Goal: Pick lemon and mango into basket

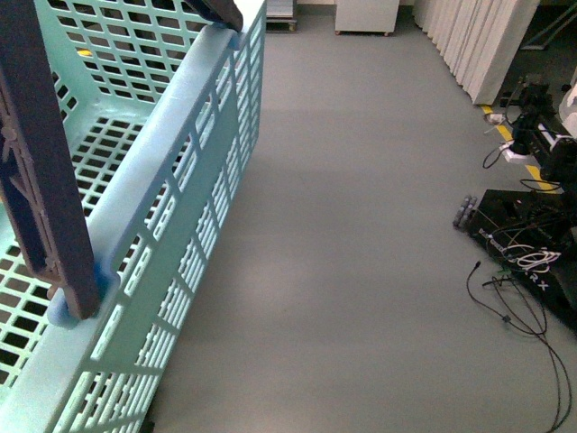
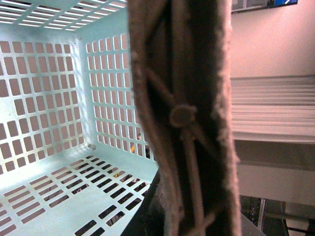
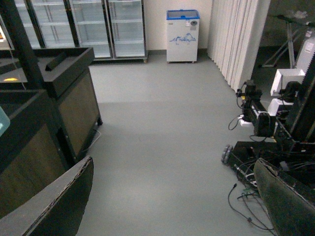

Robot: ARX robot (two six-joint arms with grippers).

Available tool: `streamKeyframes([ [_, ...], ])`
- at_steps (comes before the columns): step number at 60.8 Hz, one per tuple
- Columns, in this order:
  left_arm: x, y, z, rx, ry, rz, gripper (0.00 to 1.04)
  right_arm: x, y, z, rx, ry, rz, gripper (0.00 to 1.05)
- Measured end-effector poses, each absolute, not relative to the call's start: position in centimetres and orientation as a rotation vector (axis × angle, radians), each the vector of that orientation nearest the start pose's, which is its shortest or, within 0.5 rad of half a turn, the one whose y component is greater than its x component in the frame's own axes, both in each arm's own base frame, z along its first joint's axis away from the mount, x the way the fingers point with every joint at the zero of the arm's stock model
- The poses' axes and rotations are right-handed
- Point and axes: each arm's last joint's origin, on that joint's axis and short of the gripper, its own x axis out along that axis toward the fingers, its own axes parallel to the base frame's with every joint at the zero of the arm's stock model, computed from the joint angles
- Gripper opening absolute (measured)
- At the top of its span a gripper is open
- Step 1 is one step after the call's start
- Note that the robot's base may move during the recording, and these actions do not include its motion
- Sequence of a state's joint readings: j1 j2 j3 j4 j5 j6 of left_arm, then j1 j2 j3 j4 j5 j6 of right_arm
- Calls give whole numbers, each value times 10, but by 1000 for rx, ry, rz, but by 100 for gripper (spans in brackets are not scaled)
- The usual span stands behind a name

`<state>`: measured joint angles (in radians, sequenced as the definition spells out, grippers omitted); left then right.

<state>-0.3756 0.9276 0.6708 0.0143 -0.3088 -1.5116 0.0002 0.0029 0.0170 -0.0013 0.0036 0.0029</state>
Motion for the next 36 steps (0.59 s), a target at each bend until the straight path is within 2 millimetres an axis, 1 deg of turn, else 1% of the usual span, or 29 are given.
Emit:
streamKeyframes([
  [36,195,-67,288,-1415,224,124,5,97,0,169,3,-12,0,96],
])
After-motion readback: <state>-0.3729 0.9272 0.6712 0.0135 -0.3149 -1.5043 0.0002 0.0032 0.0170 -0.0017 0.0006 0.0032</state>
